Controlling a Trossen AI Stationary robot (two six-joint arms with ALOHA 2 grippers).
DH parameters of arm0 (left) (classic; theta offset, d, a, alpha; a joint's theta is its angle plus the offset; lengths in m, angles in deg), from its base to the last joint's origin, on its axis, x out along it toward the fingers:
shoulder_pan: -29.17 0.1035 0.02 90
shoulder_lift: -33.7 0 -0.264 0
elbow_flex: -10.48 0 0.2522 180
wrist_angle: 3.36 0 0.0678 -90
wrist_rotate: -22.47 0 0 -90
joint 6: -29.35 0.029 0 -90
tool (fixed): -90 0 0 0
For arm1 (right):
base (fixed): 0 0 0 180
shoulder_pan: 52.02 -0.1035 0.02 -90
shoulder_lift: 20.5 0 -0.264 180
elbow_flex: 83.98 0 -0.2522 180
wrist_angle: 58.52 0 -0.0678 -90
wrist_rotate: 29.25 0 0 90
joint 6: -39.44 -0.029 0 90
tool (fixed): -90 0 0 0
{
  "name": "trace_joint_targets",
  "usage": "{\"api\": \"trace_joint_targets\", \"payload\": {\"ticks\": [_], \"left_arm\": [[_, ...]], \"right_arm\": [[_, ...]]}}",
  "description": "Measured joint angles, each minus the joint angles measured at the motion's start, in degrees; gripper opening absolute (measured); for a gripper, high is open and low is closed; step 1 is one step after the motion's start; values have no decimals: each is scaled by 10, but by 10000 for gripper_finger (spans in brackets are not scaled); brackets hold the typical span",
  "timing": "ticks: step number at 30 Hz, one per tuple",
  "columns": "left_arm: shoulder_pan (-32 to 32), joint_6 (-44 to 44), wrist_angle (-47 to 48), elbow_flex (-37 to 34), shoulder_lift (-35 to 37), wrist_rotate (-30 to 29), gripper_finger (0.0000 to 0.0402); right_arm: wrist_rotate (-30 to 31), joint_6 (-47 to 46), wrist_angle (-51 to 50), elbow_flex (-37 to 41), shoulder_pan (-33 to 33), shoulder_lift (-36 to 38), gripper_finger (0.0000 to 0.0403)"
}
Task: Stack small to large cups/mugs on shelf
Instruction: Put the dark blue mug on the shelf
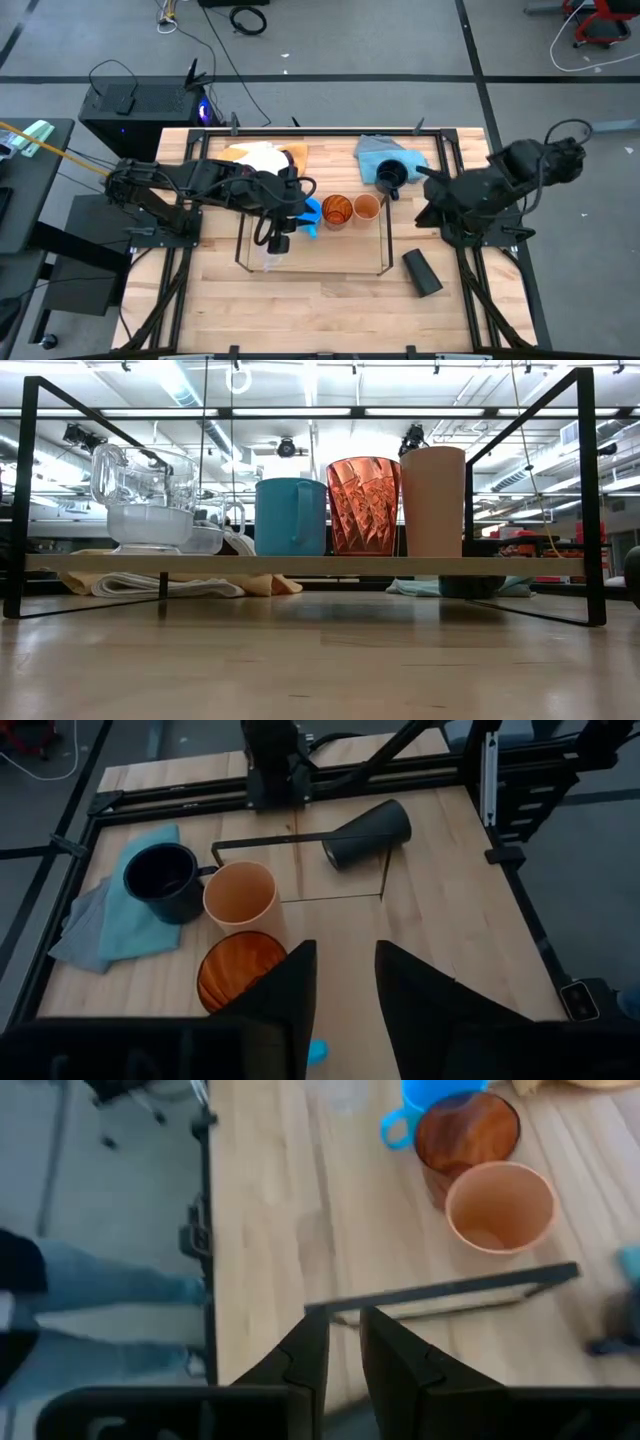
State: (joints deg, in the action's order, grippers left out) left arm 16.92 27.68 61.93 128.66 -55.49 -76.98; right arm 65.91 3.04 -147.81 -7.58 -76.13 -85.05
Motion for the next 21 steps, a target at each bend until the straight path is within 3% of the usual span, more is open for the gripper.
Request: {"api": "trace_joint_targets", "payload": {"ticks": [7, 21], "left_arm": [[9, 5, -3, 0, 0, -26, 108], [28, -11, -7, -1, 0, -26, 107]], "right_arm": [[49, -31, 106, 108, -47, 56, 68], [61, 8, 105, 111, -32, 58, 68]]}}
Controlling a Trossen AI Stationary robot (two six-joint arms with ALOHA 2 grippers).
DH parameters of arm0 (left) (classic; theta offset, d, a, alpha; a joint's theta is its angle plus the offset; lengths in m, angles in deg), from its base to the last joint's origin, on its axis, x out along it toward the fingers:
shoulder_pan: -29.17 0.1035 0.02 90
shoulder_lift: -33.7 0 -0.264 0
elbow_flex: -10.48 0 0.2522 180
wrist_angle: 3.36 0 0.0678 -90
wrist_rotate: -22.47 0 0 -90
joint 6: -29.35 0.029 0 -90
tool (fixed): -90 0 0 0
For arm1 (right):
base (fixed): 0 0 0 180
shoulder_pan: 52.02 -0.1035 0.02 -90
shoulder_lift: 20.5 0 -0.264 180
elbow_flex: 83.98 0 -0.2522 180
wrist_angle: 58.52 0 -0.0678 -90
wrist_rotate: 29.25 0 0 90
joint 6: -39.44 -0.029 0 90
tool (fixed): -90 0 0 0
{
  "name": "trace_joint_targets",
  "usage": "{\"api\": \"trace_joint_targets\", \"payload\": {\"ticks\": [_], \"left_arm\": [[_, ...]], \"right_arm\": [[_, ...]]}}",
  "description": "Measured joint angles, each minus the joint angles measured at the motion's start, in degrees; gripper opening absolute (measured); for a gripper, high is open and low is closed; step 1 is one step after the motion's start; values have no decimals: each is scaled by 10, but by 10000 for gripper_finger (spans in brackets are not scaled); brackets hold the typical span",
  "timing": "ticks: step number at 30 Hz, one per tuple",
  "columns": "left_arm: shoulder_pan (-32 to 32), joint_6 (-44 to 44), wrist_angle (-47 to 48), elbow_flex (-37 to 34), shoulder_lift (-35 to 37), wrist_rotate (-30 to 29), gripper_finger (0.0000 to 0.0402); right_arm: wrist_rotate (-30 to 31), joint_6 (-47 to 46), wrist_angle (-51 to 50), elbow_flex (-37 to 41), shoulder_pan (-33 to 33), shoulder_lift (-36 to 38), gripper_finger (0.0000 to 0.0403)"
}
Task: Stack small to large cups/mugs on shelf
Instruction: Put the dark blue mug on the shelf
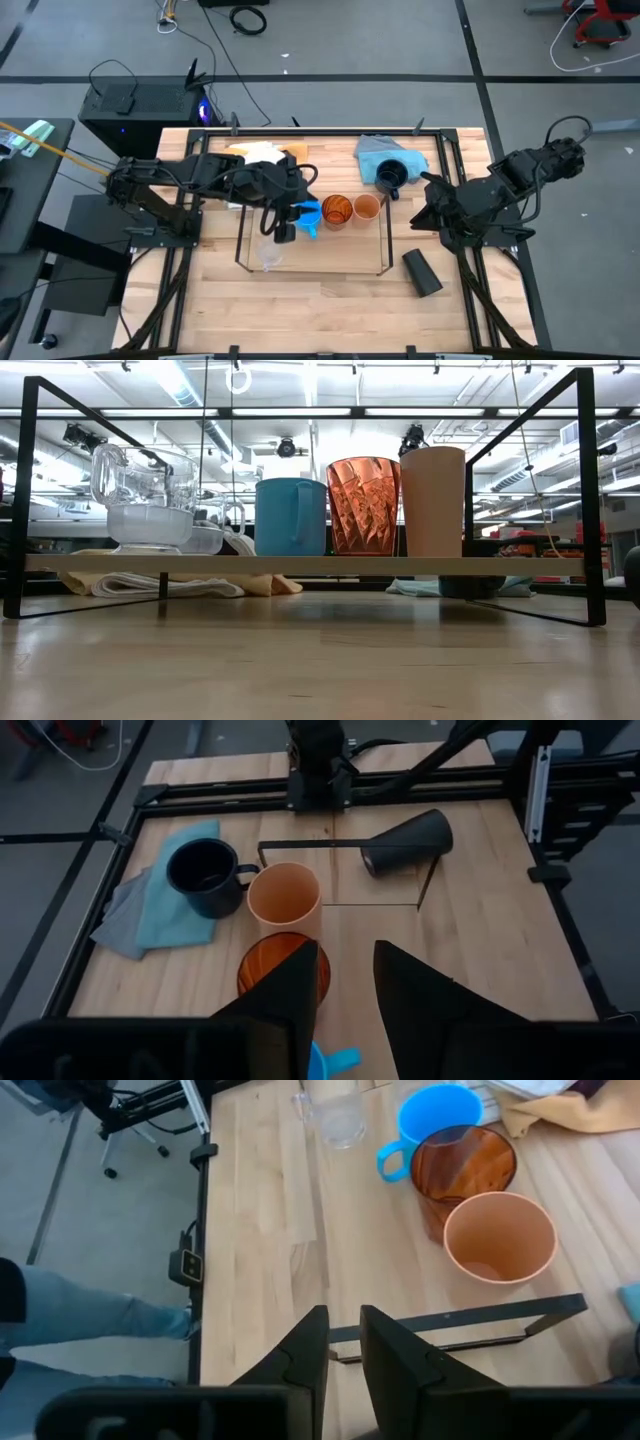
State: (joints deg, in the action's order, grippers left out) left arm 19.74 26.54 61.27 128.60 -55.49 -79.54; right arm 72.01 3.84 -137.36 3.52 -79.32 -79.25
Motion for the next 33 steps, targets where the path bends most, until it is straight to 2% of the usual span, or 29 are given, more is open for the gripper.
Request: {"api": "trace_joint_targets", "payload": {"ticks": [7, 10, 13, 16, 20, 25, 29, 33], "left_arm": [[0, 0, 0, 0, 0, 0, 107], [0, 2, 0, 0, 0, 0, 107], [0, 3, 0, 0, 0, 0, 107], [0, 6, 0, 0, 0, 0, 107], [0, 7, -1, 0, 0, 0, 107], [0, 5, -1, 0, 0, 0, 107], [0, 5, -1, 0, 0, 0, 107], [0, 5, -1, 0, 0, 0, 107]], "right_arm": [[2, 8, -3, 0, 12, 0, 68], [31, 13, -37, 0, 33, 0, 67], [66, 22, -74, 0, 85, 0, 65], [64, 57, -73, 0, 166, 0, 64], [29, 113, -67, -1, 288, -8, 64], [-64, 182, -32, 23, 430, -32, 64], [-139, 218, 16, 70, 511, -56, 64], [-172, 235, 42, 120, 564, -78, 62]]}}
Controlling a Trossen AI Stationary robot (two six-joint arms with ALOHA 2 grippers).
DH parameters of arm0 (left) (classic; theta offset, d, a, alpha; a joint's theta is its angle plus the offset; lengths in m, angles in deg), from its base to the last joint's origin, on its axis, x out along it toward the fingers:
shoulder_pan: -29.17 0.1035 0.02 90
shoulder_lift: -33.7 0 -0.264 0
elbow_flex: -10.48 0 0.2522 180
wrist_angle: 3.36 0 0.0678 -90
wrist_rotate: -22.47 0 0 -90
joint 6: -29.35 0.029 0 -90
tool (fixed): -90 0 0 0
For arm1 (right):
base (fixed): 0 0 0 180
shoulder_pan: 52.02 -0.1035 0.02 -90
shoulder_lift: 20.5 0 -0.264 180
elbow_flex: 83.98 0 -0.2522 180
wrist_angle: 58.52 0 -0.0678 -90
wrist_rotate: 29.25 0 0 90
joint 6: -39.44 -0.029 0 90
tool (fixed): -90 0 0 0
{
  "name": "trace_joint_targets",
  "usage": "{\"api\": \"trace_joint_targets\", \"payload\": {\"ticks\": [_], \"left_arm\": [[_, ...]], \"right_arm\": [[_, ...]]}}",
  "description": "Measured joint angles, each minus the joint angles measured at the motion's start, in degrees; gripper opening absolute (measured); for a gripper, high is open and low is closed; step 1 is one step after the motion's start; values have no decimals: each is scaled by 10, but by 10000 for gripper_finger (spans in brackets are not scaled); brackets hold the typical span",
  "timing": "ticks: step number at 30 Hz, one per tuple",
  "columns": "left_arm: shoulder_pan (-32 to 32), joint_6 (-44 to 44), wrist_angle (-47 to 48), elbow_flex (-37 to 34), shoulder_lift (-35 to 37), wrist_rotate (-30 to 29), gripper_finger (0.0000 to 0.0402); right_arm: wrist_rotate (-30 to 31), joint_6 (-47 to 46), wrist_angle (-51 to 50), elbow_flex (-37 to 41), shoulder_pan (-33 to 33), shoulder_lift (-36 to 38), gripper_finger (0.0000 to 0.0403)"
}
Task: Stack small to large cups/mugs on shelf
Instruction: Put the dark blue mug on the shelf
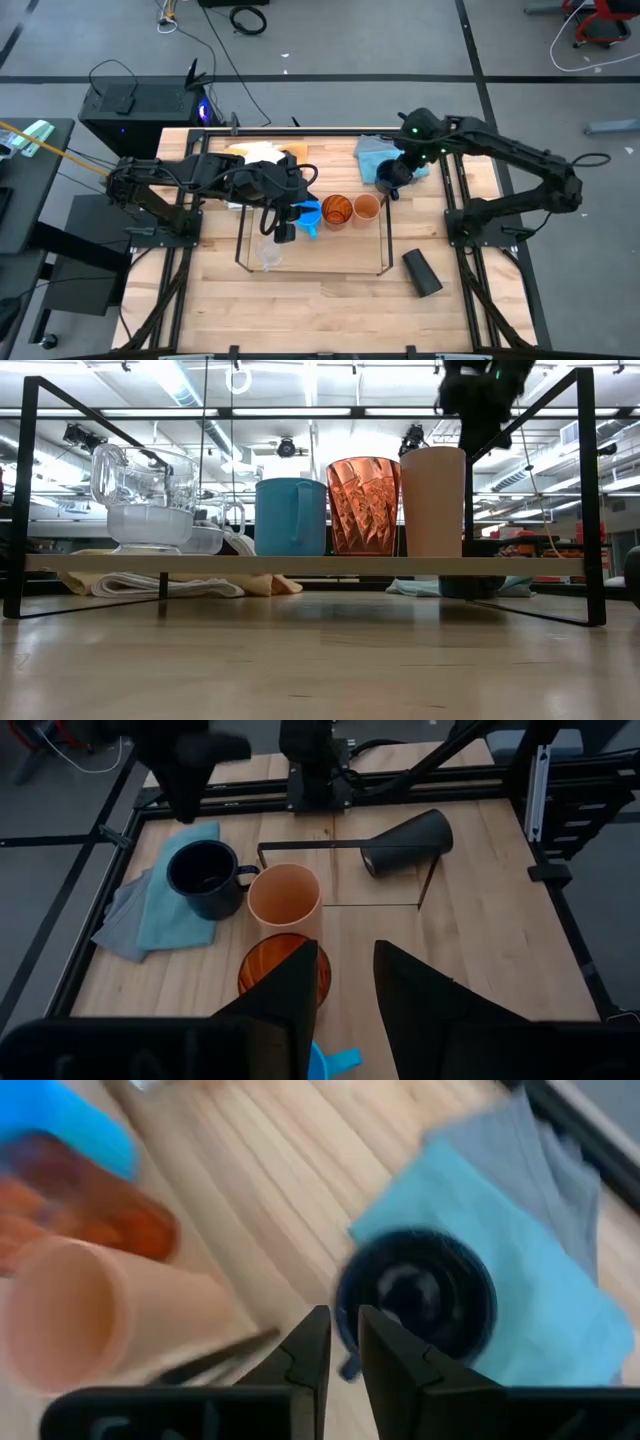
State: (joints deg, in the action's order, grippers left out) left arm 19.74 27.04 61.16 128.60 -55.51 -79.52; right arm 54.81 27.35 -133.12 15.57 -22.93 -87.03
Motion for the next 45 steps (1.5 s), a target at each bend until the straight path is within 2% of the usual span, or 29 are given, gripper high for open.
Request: {"api": "trace_joint_targets", "payload": {"ticks": [8, 12, 23, 28, 45], "left_arm": [[0, -3, 0, 0, 0, 0, 107], [0, -4, 0, 0, 0, 0, 107], [0, -13, 0, 0, 0, 0, 107], [0, -15, 0, 0, 0, 0, 107], [0, -15, 1, 0, 0, 0, 105]], "right_arm": [[16, -6, 1, 55, 90, -32, 62], [1, 9, 2, 61, 116, -51, 68], [2, 51, 19, 61, 141, -102, 155], [9, 61, 23, 60, 156, -124, 179], [10, 74, 51, 60, 159, -193, 163]]}}
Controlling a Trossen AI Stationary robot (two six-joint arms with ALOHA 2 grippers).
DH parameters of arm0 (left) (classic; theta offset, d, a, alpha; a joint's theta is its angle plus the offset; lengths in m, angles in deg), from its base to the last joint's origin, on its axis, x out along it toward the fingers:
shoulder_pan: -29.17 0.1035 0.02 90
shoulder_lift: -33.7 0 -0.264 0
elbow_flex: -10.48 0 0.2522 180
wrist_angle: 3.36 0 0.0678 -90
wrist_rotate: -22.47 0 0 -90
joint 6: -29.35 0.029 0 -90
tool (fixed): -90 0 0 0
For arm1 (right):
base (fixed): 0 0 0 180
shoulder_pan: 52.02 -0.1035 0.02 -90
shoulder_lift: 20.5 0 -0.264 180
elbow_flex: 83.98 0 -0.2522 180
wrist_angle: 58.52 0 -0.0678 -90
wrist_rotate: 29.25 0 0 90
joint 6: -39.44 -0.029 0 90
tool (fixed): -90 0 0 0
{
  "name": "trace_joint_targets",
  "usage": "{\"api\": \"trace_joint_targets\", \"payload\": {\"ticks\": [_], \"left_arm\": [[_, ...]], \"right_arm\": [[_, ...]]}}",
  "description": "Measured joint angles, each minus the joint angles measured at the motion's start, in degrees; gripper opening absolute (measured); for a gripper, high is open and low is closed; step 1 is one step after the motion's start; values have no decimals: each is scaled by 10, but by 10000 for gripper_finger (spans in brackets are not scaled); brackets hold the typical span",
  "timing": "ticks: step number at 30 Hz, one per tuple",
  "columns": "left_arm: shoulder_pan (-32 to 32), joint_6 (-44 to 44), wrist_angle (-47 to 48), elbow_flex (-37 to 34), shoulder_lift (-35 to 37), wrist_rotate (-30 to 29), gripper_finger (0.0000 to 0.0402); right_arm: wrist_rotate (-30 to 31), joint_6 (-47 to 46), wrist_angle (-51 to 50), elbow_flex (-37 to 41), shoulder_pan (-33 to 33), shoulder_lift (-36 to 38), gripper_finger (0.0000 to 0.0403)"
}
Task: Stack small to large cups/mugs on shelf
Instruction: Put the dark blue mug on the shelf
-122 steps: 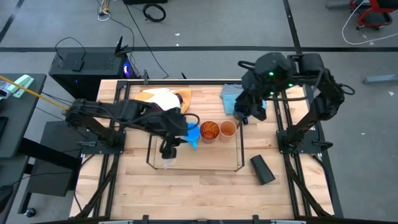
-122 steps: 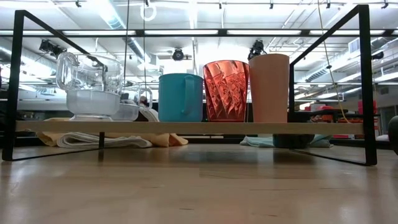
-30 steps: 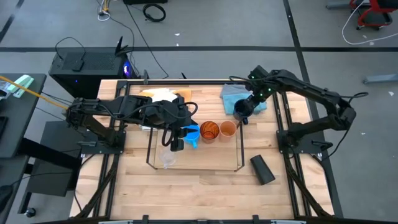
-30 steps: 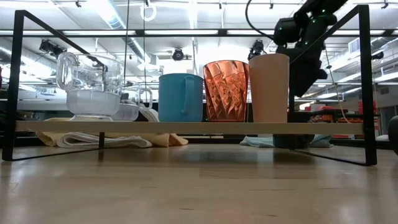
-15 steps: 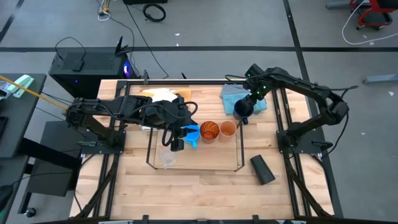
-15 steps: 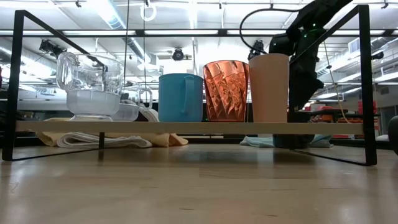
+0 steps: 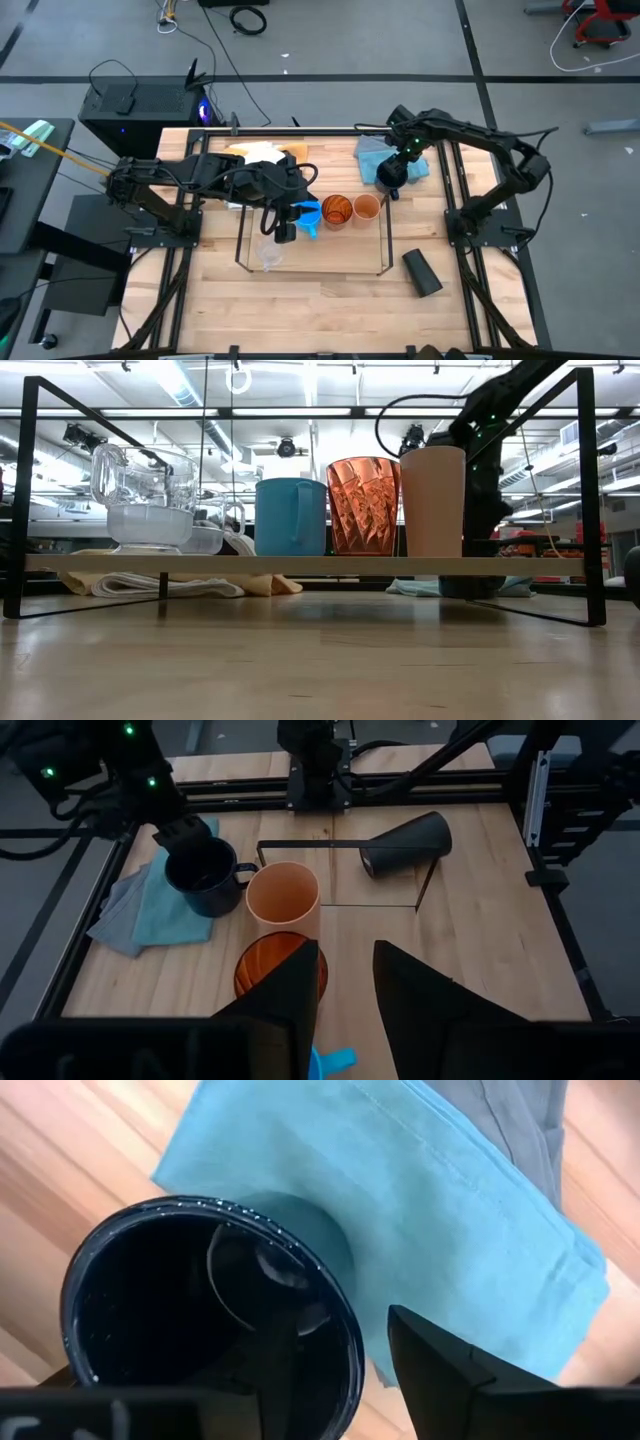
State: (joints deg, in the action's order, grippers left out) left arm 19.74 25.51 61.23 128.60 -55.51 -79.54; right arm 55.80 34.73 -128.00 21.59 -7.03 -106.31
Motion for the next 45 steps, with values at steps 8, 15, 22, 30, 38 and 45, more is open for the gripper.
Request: {"api": "trace_joint_targets", "payload": {"ticks": [8, 15, 22, 30, 38, 45], "left_arm": [[0, 0, 0, 0, 0, -4, 101], [0, 0, 0, 0, 0, -4, 96], [0, 0, 0, 0, 0, -4, 94], [0, 6, 0, 0, 0, -4, 93], [0, 16, 0, 0, 0, -4, 92], [0, 20, 0, 0, 0, -4, 94]], "right_arm": [[2, 0, 11, 0, 0, -22, 93], [13, 1, 23, -1, 0, -17, 22], [29, -5, 6, -10, 3, 17, 15], [24, -13, -43, -46, 3, 80, 15], [28, -30, -123, -168, -2, 125, 15], [-1, -91, -154, -297, -104, 137, 15]]}}
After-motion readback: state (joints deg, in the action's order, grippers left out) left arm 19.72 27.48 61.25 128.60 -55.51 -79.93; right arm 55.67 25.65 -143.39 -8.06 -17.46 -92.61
